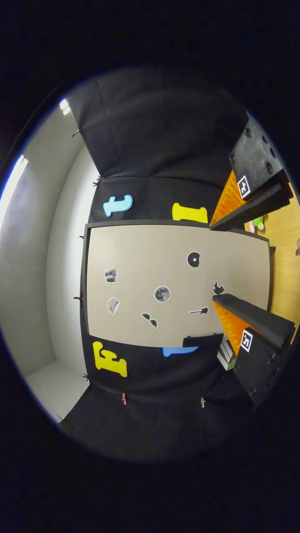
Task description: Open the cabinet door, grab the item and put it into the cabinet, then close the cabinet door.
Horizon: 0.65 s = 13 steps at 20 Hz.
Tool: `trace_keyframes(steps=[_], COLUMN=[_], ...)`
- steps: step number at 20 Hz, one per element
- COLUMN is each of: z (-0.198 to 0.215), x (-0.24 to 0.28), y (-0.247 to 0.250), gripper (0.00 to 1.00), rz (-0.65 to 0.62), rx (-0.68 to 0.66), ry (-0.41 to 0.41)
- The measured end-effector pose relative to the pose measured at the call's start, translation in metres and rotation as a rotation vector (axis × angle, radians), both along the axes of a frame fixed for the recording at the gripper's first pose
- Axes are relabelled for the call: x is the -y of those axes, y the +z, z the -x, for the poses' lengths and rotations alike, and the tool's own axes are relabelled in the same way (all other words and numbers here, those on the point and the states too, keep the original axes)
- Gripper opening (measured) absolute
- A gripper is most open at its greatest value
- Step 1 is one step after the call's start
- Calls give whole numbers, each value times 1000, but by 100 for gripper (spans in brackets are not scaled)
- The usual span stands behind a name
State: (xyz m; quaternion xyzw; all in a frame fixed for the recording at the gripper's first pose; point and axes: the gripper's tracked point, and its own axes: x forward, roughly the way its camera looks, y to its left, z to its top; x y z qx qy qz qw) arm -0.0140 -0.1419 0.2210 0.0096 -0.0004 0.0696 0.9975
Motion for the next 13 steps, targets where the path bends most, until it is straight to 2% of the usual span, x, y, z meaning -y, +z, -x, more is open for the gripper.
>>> trace_keyframes(steps=[13], z=[1], x=[0], y=[0], gripper=[97], rz=[-1], rx=[-4], ry=[-9])
